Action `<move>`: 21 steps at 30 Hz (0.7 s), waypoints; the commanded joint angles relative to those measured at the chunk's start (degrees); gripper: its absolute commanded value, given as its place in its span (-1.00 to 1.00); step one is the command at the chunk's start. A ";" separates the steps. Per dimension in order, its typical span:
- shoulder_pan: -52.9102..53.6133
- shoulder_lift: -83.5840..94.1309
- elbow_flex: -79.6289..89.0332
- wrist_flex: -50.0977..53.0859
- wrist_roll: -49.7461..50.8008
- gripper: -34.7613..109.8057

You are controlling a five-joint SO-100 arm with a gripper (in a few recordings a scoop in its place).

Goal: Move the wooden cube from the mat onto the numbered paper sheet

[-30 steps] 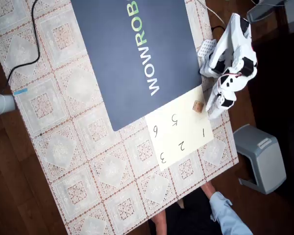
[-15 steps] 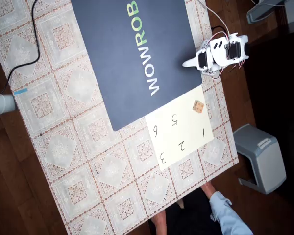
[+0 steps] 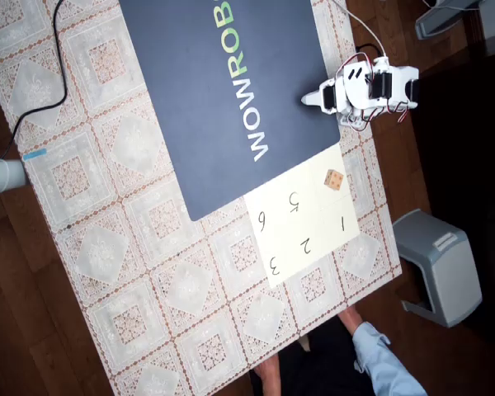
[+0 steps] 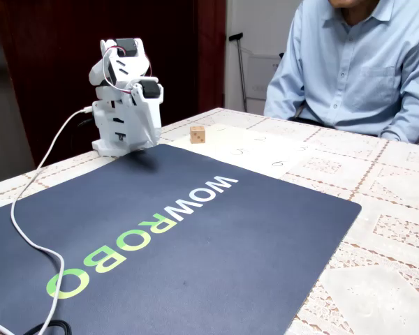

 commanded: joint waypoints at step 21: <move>-0.79 0.26 3.52 1.67 1.49 -0.52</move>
